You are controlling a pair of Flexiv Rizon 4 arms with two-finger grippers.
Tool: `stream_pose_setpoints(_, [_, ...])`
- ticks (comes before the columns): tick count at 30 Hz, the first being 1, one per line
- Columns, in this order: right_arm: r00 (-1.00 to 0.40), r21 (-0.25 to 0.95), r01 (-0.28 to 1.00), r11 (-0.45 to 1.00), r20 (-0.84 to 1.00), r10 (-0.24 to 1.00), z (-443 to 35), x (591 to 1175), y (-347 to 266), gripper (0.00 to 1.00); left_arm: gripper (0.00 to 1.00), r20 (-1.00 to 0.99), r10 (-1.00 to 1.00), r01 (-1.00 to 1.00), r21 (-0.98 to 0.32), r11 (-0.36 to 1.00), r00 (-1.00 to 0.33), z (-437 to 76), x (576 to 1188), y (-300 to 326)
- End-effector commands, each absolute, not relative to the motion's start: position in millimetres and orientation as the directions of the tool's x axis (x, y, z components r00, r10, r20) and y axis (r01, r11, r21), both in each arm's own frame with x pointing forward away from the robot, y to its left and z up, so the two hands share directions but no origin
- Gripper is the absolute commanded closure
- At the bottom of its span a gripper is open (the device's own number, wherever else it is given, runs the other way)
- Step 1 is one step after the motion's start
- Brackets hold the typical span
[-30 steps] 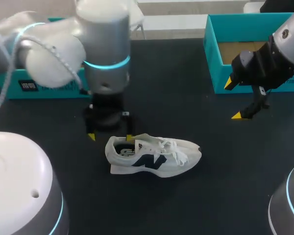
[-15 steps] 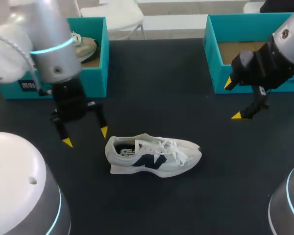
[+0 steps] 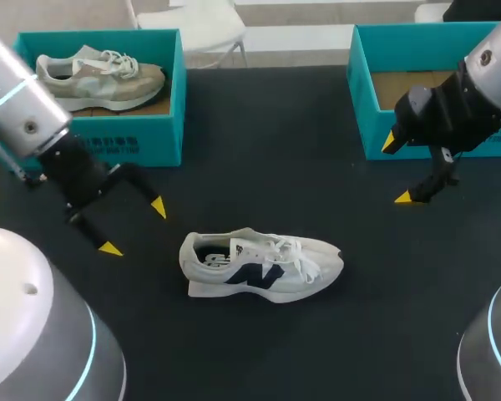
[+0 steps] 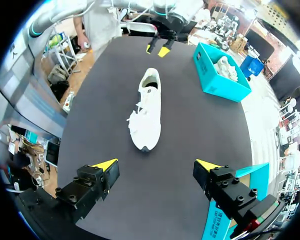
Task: Take the shoe out of the shoebox, open the shoe tongue, remove and reinsert the insole, then place the shoe into the shoebox
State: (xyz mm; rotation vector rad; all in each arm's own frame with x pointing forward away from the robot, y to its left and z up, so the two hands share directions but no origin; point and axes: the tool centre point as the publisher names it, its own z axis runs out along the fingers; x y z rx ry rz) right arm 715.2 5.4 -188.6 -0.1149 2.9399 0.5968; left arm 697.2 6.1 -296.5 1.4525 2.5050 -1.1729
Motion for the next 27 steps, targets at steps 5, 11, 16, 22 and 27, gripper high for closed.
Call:
stream_pose_setpoints(5, [-0.987, 0.381, -0.102, 0.919, -0.151, -0.047, -189.9, 715.8, 6.1, 0.0, 0.0, -0.33, 0.54, 0.583, -0.705, 0.405, -0.774, -314.0, 687.7, 23.7])
stream_pose_setpoints(11, [-0.987, 0.381, -0.102, 0.919, -0.151, -0.047, -189.9, 715.8, 6.1, 0.0, 0.0, -0.25, 0.432, 0.453, -0.759, 0.468, -0.866, -323.0, 689.3, 44.1])
stream_pose_setpoints(16, [-0.987, 0.381, -0.102, 0.919, -0.151, -0.047, -189.9, 715.8, 6.1, 0.0, 0.0, -0.16, 0.302, 0.299, -0.814, 0.498, -0.94, -336.4, 695.7, 58.6])
stream_pose_setpoints(22, [-0.987, 0.381, -0.102, 0.919, -0.151, -0.047, -189.9, 715.8, 6.1, 0.0, 0.0, -0.119, 0.193, 0.202, -0.842, 0.5, -0.974, -342.6, 699.9, 67.9])
stream_pose_setpoints(27, [-0.987, 0.381, -0.102, 0.919, -0.151, -0.047, -189.9, 715.8, 6.1, 0.0, 0.0, -0.084, 0.166, 0.158, -0.847, 0.507, -0.983, -347.7, 702.3, 70.6])
